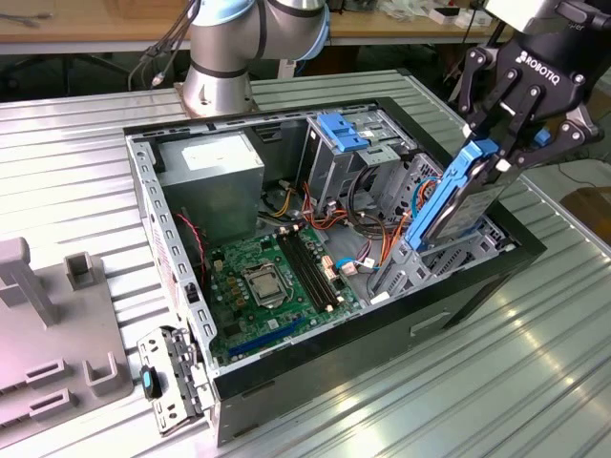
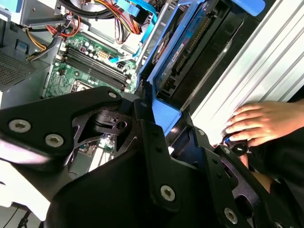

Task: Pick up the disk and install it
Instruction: 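Insert the disk into the insertion slot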

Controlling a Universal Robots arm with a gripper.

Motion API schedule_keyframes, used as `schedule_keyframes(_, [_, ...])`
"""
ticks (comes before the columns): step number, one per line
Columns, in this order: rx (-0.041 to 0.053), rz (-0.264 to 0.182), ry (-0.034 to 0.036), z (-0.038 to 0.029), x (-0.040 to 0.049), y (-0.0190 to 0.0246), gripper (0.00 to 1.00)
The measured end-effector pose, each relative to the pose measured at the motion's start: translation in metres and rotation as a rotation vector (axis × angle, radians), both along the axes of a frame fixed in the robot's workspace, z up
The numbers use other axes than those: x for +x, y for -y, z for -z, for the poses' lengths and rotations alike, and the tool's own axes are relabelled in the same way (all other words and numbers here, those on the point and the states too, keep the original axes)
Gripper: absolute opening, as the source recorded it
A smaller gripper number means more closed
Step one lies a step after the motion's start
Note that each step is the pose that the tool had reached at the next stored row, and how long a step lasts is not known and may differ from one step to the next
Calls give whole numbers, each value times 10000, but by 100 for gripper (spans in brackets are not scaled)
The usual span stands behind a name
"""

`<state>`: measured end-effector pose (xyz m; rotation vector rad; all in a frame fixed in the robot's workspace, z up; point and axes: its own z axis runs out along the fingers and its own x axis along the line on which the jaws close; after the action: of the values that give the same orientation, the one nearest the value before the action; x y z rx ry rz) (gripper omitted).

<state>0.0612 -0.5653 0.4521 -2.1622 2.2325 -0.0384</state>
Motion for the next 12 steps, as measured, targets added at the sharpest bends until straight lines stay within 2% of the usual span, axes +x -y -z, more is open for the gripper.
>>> schedule_keyframes(12, [-1,0,0,85,0,12,37])
